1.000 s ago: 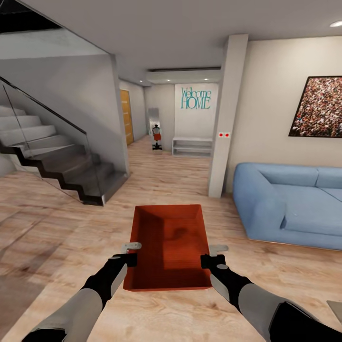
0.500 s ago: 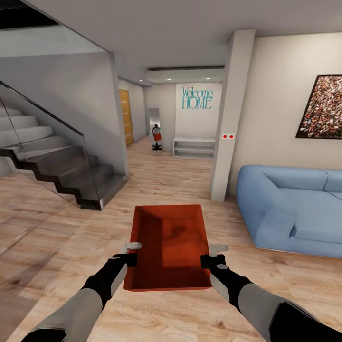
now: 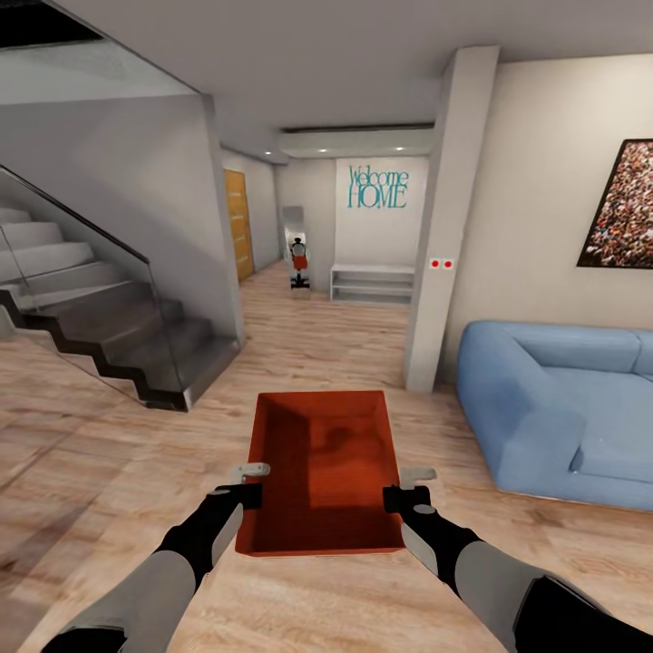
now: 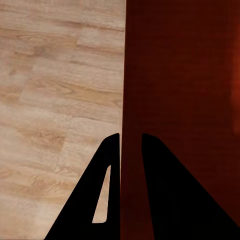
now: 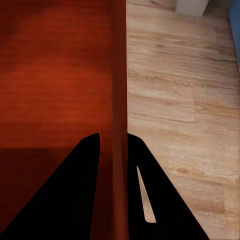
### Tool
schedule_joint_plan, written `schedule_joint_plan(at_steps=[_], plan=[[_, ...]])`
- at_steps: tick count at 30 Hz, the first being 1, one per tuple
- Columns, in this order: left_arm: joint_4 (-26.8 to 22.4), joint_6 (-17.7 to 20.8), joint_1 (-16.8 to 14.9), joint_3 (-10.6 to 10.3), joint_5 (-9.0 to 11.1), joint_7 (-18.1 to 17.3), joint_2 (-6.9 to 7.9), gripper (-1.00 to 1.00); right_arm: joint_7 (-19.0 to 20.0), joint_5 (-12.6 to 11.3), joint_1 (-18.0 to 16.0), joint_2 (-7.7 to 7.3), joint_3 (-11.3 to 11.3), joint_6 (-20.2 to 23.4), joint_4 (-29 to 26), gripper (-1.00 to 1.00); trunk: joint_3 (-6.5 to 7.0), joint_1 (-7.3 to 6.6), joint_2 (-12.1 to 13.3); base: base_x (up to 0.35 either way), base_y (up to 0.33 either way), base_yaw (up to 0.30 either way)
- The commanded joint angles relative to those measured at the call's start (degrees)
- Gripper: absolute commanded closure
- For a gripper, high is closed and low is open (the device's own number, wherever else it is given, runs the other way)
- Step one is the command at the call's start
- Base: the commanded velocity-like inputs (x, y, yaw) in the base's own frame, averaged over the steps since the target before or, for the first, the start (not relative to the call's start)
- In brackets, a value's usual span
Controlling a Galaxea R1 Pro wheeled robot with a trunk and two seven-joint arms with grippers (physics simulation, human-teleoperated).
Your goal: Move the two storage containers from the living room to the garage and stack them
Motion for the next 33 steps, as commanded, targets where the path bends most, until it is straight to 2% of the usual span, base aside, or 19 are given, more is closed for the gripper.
schedule_joint_plan(at_steps=[1, 33], plan=[[-0.26, 0.30, -0.08, 0.08, 0.40, 0.49, 0.78, 1.00, -0.03, -1.01, -0.03, -0.88, 0.91, -0.06, 4.31, 1.00, -0.13, 0.07, -0.14, 0.322, 0.000, 0.000], [-0.37, 0.24, -0.08, 0.00, 0.45, 0.50, 0.96, 1.00, -0.03, -1.00, -0.03, -0.89, 0.91, -0.06, 4.31, 1.00, -0.13, 0.07, -0.14, 0.322, 0.000, 0.000]])
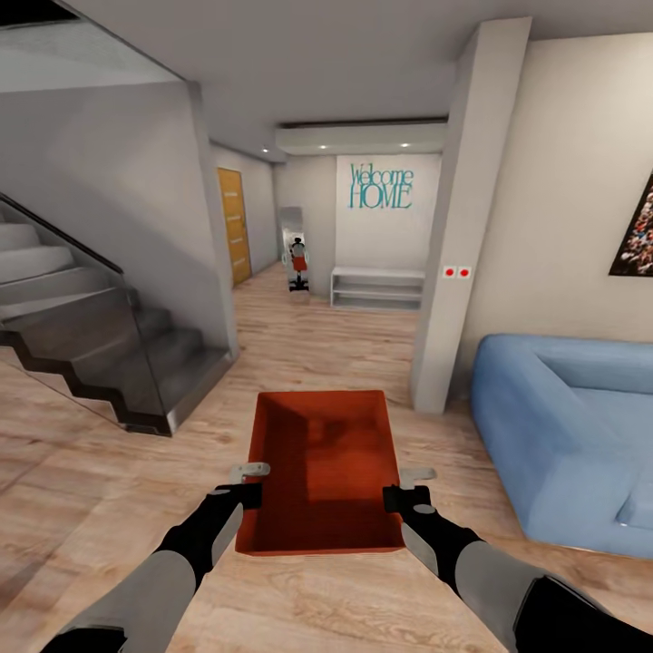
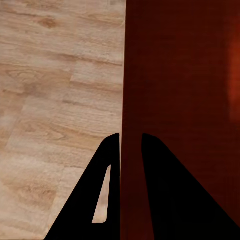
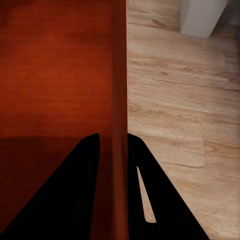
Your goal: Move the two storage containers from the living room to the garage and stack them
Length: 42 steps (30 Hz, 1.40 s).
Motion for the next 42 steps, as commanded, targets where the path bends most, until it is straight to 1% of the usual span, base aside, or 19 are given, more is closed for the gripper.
schedule_joint_plan(at_steps=[1, 9, 28, 29, 31, 33, 42], plan=[[-0.28, 0.29, -0.08, 0.02, 0.44, 0.48, 0.99, 1.00, -0.02, -1.07, -0.03, -0.80, 0.95, -0.04, 4.47, 1.00, -0.13, 0.07, -0.14, 0.319, 0.000, 0.000], [-0.51, 0.35, -0.08, 0.02, 0.41, 0.55, 0.97, 1.00, -0.02, -1.09, -0.03, -0.88, 0.95, -0.03, 4.47, 1.00, -0.13, 0.07, -0.14, 0.208, 0.000, 0.000], [-0.68, 0.36, -0.09, -0.04, 0.44, 0.55, 0.98, 1.00, -0.02, -1.08, -0.03, -0.85, 0.95, -0.03, 4.47, 1.00, -0.13, 0.07, -0.14, 0.009, 0.000, 0.000], [-0.53, 0.21, -0.03, 0.00, 0.19, 0.41, 0.23, 1.00, -0.58, -0.65, -0.03, -0.54, 0.72, -0.12, -0.14, 1.00, -0.14, 0.07, -0.14, 0.000, 0.000, 0.000], [-0.49, 0.20, -0.02, 0.03, 0.41, 0.39, 0.65, 1.00, -0.97, -0.56, -0.03, -0.32, 0.89, -0.12, -0.43, 1.00, -0.14, 0.07, -0.14, 0.000, 0.000, 0.000], [-0.49, 0.20, -0.02, -0.29, 0.85, 0.37, 0.67, 1.00, -0.97, -0.56, -0.03, -0.21, 0.89, -0.12, -0.35, 1.00, -0.14, 0.07, -0.14, 0.000, 0.000, 0.000], [-0.43, 0.18, 0.00, -0.70, 1.33, 0.33, 0.72, 1.00, -1.63, -0.31, -0.03, -0.21, 0.89, -0.10, -0.66, 1.00, -0.14, 0.07, -0.14, 0.000, 0.000, 0.000]])
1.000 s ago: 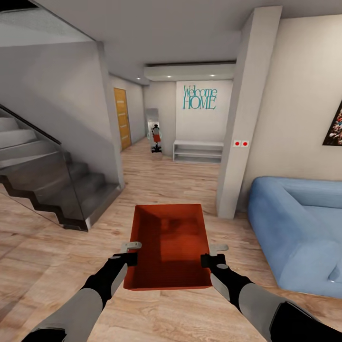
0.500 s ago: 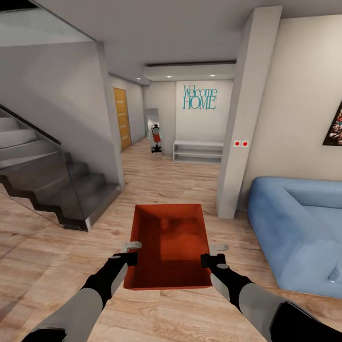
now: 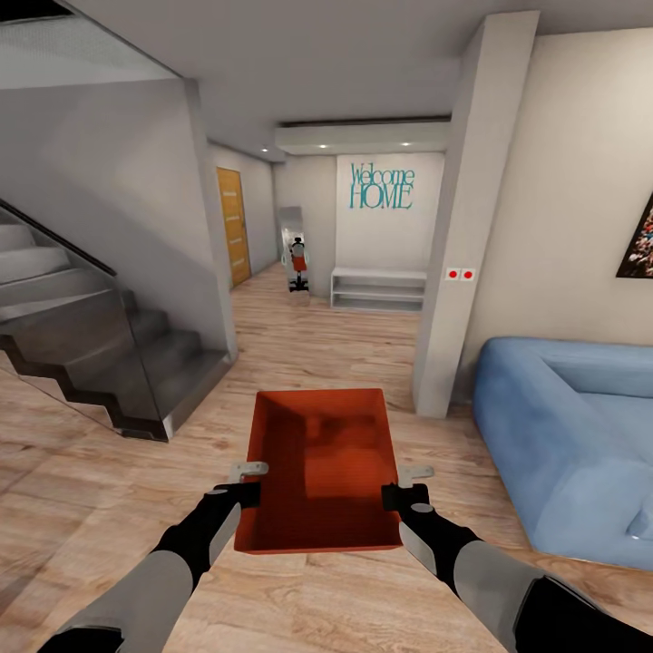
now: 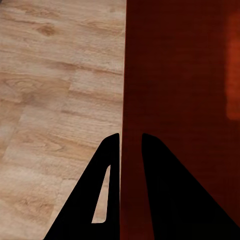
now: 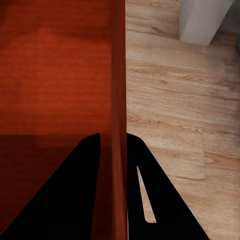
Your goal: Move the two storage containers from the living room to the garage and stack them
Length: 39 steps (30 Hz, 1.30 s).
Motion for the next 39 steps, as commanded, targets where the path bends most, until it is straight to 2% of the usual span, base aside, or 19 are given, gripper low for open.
schedule_joint_plan(at_steps=[1, 26, 27, 39], plan=[[-0.15, 0.39, -0.06, 0.18, 0.06, 0.65, 0.07, 1.00, -0.26, -0.39, -0.06, -0.34, 0.30, -0.35, 0.33, 1.00, -0.13, 0.04, -0.14, 0.000, 0.000, 0.000], [-0.07, 0.39, -0.05, 0.55, -0.37, 0.45, 0.08, 1.00, -0.20, -0.38, -0.06, -0.15, 0.28, -0.45, 0.66, 1.00, -0.13, 0.04, -0.14, 0.000, 0.000, 0.000], [-0.07, 0.39, -0.06, 0.90, -1.31, 0.70, 0.08, 1.00, -0.19, -0.38, -0.06, -0.57, 0.28, -0.45, 4.11, 1.00, -0.13, 0.04, -0.14, 0.000, 0.000, 0.000], [-0.06, 0.39, -0.06, 0.89, -1.31, 0.70, 0.03, 1.00, -0.23, -0.38, -0.06, -0.57, 0.29, -0.45, 4.10, 1.00, -0.13, 0.04, -0.14, 0.000, 0.000, 0.000]])
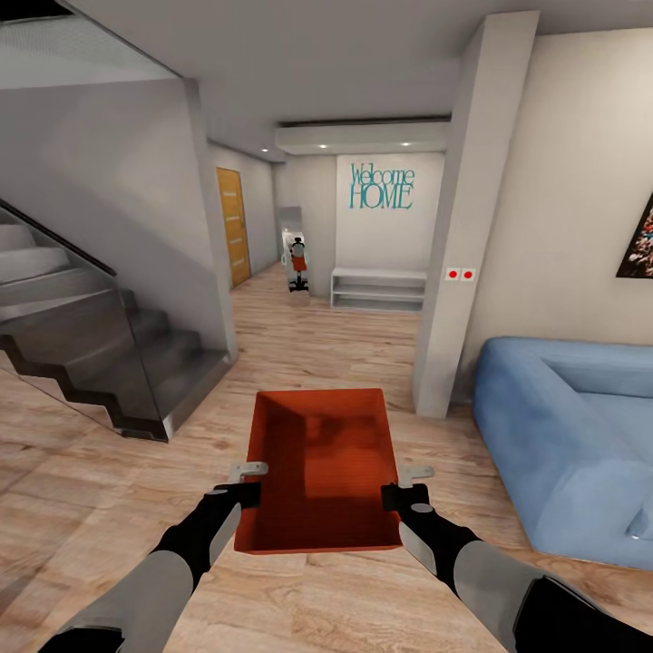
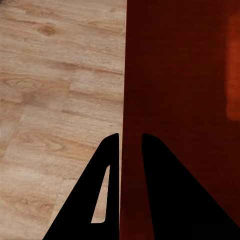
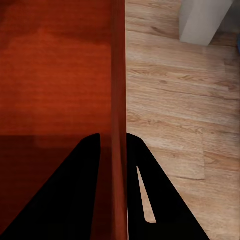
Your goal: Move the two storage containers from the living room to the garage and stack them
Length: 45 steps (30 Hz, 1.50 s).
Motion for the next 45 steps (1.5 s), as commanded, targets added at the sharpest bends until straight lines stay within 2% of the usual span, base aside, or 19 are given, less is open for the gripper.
schedule_joint_plan(at_steps=[1, 45], plan=[[-0.16, 0.47, -0.06, 0.45, -0.83, 0.66, 0.14, 1.00, -0.26, -0.29, -0.06, -0.61, 0.23, -0.33, 3.98, 1.00, -0.13, 0.04, -0.14, 0.000, 0.000, 0.000], [-0.16, 0.64, -0.06, 0.54, -0.83, 0.57, 0.14, 1.00, -0.26, -0.29, -0.06, -0.52, 0.29, -0.42, 4.16, 1.00, -0.13, 0.04, -0.14, 0.000, 0.000, 0.000]])
